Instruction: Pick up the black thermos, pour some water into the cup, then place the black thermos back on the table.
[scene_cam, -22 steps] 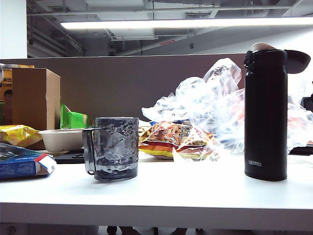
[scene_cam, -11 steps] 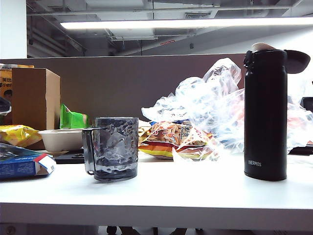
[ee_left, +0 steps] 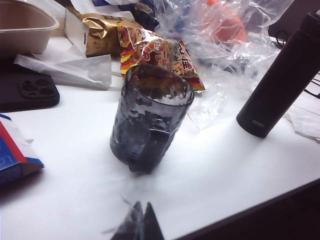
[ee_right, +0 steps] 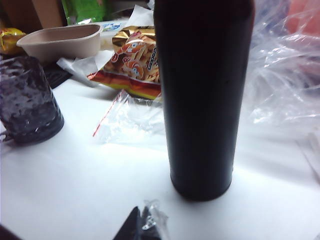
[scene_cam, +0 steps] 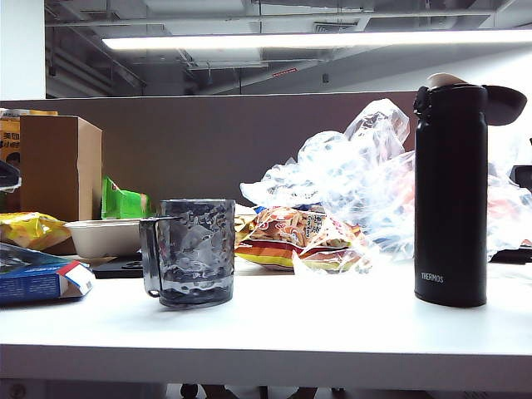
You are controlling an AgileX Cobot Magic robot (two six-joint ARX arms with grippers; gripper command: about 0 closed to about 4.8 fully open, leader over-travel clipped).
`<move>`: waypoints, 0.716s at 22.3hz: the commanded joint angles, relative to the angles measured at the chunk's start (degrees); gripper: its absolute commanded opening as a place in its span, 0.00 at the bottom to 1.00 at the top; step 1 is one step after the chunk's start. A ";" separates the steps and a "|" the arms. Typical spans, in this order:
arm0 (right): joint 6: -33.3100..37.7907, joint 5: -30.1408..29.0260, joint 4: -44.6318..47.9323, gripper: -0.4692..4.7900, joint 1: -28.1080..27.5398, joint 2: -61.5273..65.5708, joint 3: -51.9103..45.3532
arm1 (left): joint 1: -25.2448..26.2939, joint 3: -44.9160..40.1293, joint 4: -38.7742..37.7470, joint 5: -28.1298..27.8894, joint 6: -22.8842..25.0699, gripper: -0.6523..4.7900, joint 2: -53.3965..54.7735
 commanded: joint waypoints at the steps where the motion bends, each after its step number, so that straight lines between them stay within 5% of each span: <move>1: 0.00 -0.15 1.03 0.08 -2.78 -1.40 -0.11 | 0.07 -0.31 -0.20 0.02 0.48 0.11 0.00; 7: 0.00 0.13 2.97 0.08 -14.97 -5.35 -0.09 | 4.42 -0.26 -0.15 1.46 0.50 0.11 -0.04; 16: 0.00 0.11 3.63 0.08 -28.44 -5.40 -0.09 | 33.44 -0.26 0.00 2.29 0.52 0.11 -0.20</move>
